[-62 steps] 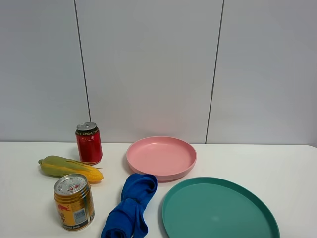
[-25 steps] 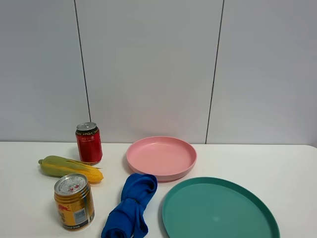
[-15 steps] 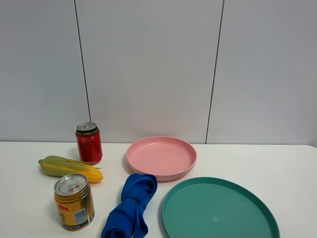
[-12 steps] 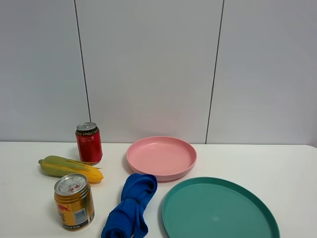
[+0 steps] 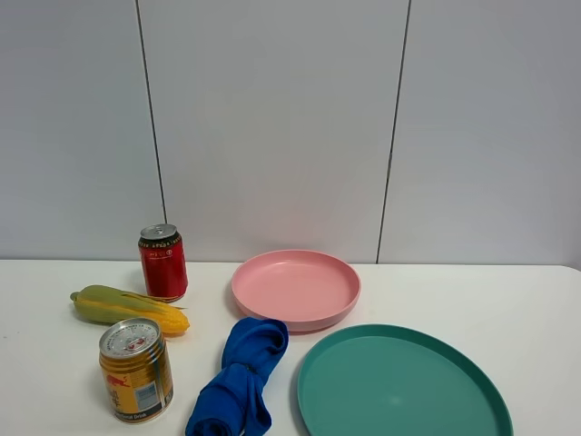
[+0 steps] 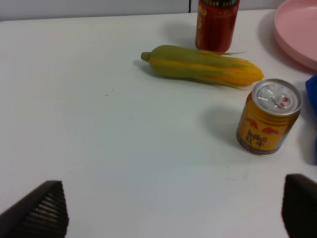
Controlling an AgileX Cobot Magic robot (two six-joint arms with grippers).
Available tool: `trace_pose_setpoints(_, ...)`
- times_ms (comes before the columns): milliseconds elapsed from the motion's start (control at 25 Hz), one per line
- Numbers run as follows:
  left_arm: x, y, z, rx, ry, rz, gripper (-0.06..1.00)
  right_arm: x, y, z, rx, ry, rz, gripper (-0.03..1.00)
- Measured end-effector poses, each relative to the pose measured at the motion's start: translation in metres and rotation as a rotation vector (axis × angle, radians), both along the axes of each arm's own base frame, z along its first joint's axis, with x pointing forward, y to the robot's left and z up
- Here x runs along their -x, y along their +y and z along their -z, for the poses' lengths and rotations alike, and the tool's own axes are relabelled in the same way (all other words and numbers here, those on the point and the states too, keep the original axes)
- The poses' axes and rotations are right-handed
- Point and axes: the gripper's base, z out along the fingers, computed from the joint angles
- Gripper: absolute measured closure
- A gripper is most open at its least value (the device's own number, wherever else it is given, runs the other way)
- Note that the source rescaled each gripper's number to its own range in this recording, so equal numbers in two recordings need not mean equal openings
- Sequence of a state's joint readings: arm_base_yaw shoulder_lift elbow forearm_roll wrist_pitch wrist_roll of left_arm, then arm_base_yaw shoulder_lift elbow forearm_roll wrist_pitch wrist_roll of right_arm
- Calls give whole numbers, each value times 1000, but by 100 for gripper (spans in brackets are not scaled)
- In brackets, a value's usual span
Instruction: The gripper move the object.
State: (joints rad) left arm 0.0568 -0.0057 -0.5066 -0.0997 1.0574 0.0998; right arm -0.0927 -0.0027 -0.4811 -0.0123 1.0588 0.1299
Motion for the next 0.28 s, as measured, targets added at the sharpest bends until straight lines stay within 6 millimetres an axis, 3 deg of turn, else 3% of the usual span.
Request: trace_pose_setpoints(280,0,0,0,1,0,1,-6,0,0,0,0,-2,0,25)
